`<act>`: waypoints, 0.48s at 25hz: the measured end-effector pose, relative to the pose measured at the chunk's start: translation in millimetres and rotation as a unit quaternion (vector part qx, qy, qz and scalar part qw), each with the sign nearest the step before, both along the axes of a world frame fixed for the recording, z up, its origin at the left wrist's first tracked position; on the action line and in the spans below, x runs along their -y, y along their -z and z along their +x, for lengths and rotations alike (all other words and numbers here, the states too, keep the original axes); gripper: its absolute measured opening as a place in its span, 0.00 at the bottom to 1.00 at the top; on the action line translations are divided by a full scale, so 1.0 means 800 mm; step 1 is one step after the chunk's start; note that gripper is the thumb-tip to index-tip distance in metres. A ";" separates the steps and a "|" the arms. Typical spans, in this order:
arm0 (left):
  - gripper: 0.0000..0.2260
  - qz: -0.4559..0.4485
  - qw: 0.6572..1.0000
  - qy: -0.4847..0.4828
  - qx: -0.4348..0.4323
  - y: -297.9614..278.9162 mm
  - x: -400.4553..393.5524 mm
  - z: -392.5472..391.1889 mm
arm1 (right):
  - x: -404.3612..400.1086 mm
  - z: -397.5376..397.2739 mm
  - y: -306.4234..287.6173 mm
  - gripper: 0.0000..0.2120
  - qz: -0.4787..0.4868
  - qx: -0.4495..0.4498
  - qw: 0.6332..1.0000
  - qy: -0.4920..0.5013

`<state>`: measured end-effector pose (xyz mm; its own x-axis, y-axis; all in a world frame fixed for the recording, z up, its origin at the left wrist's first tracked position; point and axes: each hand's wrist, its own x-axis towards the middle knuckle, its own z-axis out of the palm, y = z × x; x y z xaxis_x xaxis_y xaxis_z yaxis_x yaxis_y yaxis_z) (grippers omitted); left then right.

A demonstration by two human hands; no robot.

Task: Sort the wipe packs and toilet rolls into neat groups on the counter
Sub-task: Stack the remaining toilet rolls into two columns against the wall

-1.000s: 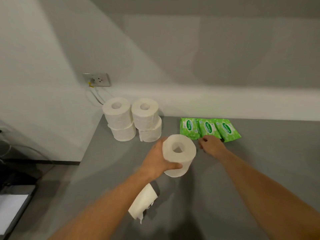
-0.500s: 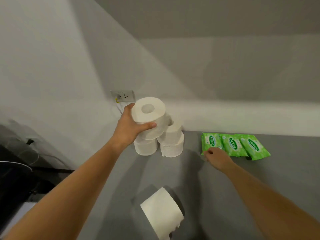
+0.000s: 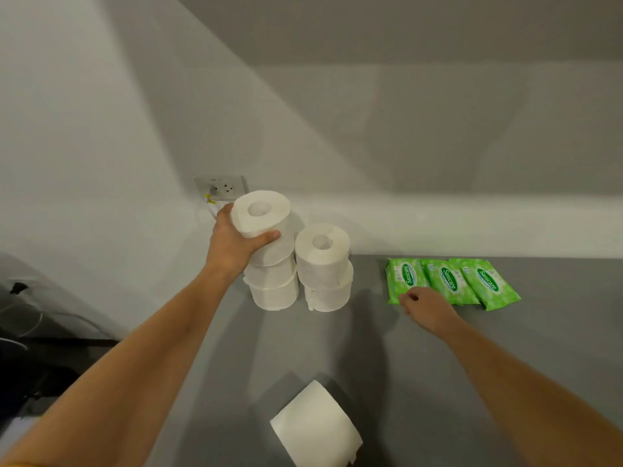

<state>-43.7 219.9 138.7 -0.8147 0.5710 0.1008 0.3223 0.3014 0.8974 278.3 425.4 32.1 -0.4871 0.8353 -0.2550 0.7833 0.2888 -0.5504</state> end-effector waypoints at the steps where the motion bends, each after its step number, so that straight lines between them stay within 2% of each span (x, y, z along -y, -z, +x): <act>1: 0.49 0.005 1.000 0.004 0.004 0.002 0.001 0.000 | 0.000 0.002 0.003 0.15 0.002 0.004 1.000 0.000; 6: 0.56 0.007 0.999 0.021 0.049 0.006 0.016 0.002 | 0.010 0.001 0.007 0.15 -0.010 0.007 1.000 0.005; 12: 0.56 -0.077 0.994 0.000 0.073 0.025 0.063 0.033 | 0.033 -0.007 -0.003 0.13 -0.037 -0.006 0.999 -0.016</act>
<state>-17.1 169.9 118.9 -0.8143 0.5704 -0.1075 0.1919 0.4393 0.8776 272.5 399.0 34.7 -0.5165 0.7982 -0.3100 0.7675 0.2710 -0.5810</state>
